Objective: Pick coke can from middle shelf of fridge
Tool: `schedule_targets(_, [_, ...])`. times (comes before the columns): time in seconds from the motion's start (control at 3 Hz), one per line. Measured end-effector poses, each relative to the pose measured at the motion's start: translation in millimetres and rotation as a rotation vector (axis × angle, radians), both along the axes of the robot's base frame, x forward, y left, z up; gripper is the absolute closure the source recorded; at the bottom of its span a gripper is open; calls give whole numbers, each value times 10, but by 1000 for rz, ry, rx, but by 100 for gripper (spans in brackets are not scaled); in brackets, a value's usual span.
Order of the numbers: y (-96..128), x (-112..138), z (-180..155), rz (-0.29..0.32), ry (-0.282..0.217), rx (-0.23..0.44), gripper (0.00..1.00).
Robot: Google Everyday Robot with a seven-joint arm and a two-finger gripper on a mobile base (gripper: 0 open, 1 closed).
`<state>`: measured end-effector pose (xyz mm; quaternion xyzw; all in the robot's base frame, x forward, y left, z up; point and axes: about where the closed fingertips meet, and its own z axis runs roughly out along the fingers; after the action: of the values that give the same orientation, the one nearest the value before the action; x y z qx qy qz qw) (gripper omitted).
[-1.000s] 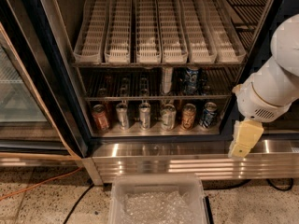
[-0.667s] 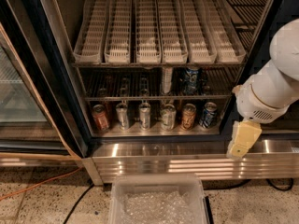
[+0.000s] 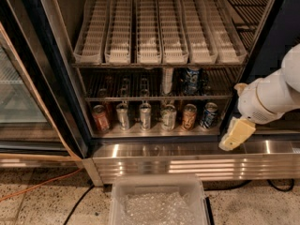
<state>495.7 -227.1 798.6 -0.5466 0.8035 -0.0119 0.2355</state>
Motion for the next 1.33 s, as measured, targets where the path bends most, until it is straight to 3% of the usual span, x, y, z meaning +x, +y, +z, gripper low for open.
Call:
schedule_targets(0.67, [-57,410,-186,-66,-60,169,0])
schedule_targets(1.0, [-52,410,-188,-66,-60,170,0])
schedule_targets(1.33, [15,521,-364,-123,-76,264,0])
